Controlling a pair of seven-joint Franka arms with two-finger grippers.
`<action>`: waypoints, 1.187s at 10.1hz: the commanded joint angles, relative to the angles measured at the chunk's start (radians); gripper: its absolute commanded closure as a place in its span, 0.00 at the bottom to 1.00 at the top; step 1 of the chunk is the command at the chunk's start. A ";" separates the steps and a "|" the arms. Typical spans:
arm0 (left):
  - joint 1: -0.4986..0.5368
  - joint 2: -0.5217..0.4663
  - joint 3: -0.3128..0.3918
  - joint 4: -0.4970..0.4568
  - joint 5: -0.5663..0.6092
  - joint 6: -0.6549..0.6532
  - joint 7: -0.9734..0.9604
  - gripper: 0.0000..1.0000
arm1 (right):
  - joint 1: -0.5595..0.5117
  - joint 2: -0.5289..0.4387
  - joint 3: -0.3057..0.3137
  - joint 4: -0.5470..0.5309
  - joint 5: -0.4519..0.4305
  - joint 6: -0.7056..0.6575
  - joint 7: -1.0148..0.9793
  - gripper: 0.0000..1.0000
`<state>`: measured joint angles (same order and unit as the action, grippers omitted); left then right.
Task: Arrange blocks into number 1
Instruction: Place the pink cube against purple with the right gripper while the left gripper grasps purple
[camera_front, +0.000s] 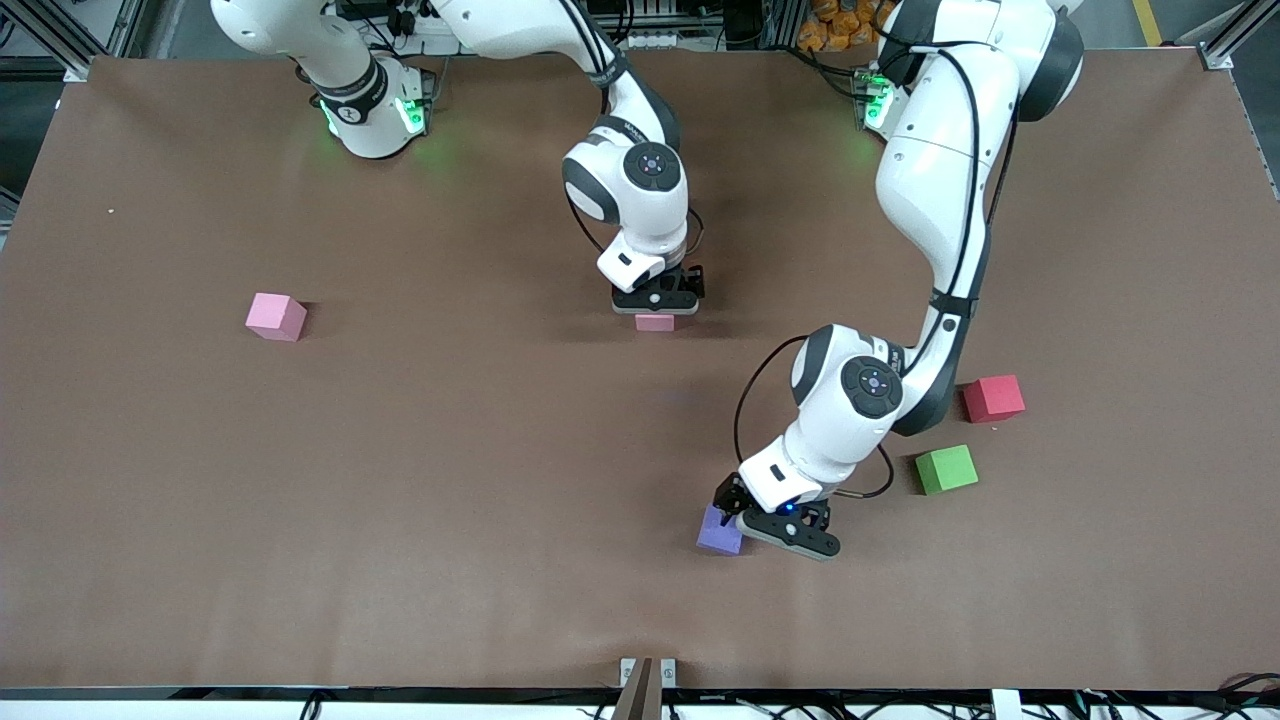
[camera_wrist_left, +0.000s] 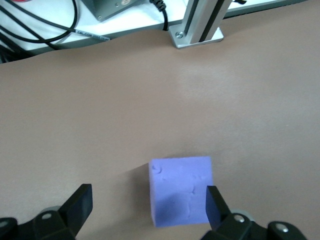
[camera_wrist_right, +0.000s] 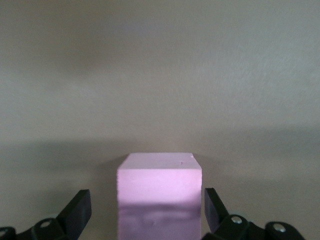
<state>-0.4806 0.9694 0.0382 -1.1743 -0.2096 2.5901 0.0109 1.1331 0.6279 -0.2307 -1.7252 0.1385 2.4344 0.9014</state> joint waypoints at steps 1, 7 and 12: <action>-0.016 0.074 0.019 0.100 -0.037 0.010 0.027 0.00 | -0.041 -0.204 -0.001 -0.147 0.006 -0.011 -0.002 0.00; -0.065 0.130 0.037 0.142 -0.042 0.021 0.024 0.00 | -0.376 -0.468 0.042 -0.329 -0.034 -0.066 -0.074 0.00; -0.095 0.183 0.065 0.154 -0.043 0.053 0.020 0.00 | -0.681 -0.467 0.045 -0.326 -0.135 -0.072 -0.403 0.00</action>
<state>-0.5568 1.1140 0.0794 -1.0691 -0.2176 2.6286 0.0109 0.5363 0.1855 -0.2094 -2.0344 0.0252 2.3662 0.5991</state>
